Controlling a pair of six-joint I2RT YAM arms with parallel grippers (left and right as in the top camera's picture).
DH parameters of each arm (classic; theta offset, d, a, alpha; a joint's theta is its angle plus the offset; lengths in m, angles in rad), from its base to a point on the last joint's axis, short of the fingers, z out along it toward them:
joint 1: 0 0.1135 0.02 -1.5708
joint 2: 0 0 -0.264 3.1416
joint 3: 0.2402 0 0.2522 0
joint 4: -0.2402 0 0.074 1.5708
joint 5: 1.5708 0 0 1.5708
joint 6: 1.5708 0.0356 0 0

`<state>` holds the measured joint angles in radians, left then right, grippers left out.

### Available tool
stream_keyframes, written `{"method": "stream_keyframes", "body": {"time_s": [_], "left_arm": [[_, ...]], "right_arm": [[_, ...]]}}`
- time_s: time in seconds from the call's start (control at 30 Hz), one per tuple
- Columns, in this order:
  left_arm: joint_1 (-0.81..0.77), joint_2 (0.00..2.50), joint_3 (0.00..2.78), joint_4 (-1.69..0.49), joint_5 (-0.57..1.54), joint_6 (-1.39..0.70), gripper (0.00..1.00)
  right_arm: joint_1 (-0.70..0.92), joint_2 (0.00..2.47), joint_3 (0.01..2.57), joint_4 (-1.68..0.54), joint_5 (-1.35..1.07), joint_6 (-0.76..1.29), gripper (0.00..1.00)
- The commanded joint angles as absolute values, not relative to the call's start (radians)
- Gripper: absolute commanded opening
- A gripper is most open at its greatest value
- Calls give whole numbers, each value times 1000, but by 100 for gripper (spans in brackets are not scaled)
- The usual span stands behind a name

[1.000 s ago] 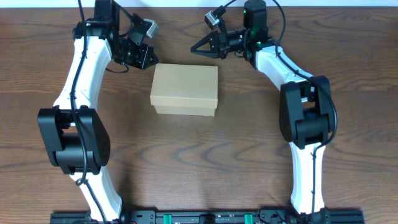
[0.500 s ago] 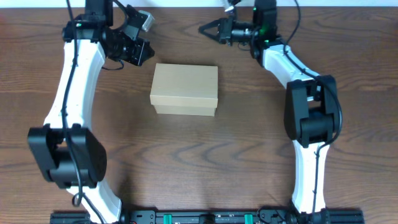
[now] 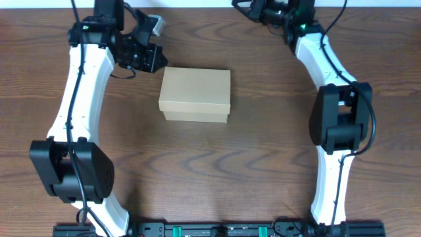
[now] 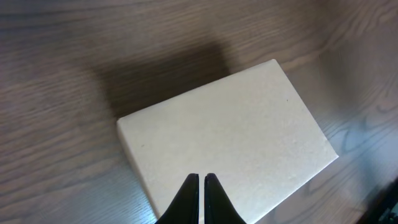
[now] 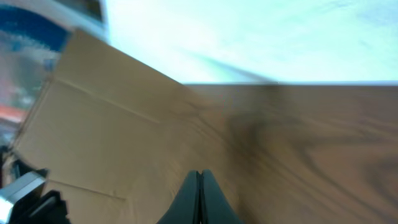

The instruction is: Pack container

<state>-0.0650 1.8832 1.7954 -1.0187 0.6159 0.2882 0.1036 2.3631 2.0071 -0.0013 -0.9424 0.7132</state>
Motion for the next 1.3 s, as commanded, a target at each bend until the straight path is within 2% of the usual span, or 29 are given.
{"method": "stream_keyframes", "body": {"time_s": [0.0, 0.13, 0.3, 0.5, 0.9, 1.07, 1.27], "left_arm": [[-87, 1877, 1804, -1016, 588, 284, 6], [-101, 1877, 1804, -1024, 544, 284, 6], [-107, 1877, 1804, -1073, 459, 292, 6], [-107, 1877, 1803, -1217, 461, 403, 6], [-99, 1877, 1800, -1279, 514, 476, 6], [-99, 1877, 1773, -1260, 514, 476, 6], [-99, 1877, 1716, -1205, 514, 476, 6]], "right_arm": [[107, 2368, 2111, -181, -843, 502, 1], [159, 2367, 2296, -579, -748, 303, 2], [239, 2356, 2483, -1017, -553, 197, 2], [317, 2260, 2536, -1304, -370, 140, 1], [355, 2131, 2534, -1650, -213, 70, 1], [421, 2114, 2488, -1661, -160, 71, 1], [471, 2059, 2283, -1565, -134, 73, 2]]}}
